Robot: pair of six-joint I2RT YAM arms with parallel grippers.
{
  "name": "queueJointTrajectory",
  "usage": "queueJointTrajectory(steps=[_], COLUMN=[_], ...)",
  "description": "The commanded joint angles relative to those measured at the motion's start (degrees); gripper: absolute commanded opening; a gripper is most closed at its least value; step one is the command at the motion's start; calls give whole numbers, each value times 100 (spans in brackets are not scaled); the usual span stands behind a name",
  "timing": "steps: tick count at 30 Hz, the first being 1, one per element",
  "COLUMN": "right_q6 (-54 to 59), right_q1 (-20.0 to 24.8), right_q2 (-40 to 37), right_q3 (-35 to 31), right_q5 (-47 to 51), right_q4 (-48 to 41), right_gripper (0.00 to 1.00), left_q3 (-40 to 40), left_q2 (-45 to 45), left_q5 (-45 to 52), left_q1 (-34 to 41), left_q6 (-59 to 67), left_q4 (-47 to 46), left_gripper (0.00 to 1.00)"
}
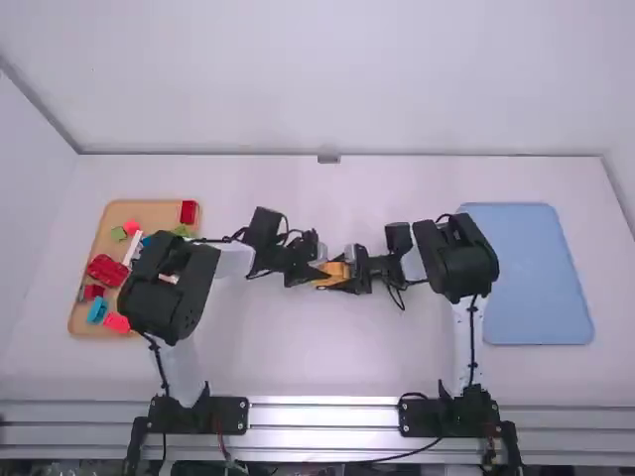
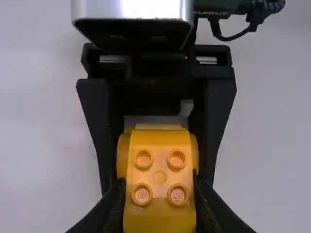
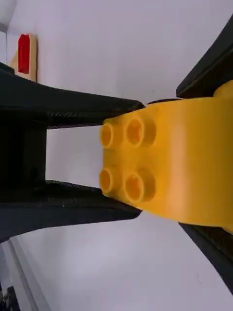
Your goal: Assemble lego blocks to make yellow taxi
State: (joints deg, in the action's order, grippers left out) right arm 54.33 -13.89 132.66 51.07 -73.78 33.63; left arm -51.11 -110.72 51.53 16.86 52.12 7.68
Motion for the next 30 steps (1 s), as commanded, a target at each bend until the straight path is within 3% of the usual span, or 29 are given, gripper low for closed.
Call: queueJointTrajectory(steps=[1, 10, 21, 30], right_q6=[-7, -199, -293, -483], right_q1=[-28, -28, 11, 57], right_q2=[181, 181, 181, 181], right_q3=[-111, -122, -125, -122], right_q5=[306, 308, 310, 326], right_q4=[-26, 153, 153, 153], right_gripper=[43, 43, 43, 43], left_q3=[295, 310, -42, -17], left_q2=[-385, -385, -330, -208], left_q5=[-1078, -1709, -1010, 9], left_q1=[494, 785, 540, -122], left_q6=[-52, -153, -168, -120], left_q4=[-339, -732, -645, -234], left_gripper=[2, 2, 13, 35])
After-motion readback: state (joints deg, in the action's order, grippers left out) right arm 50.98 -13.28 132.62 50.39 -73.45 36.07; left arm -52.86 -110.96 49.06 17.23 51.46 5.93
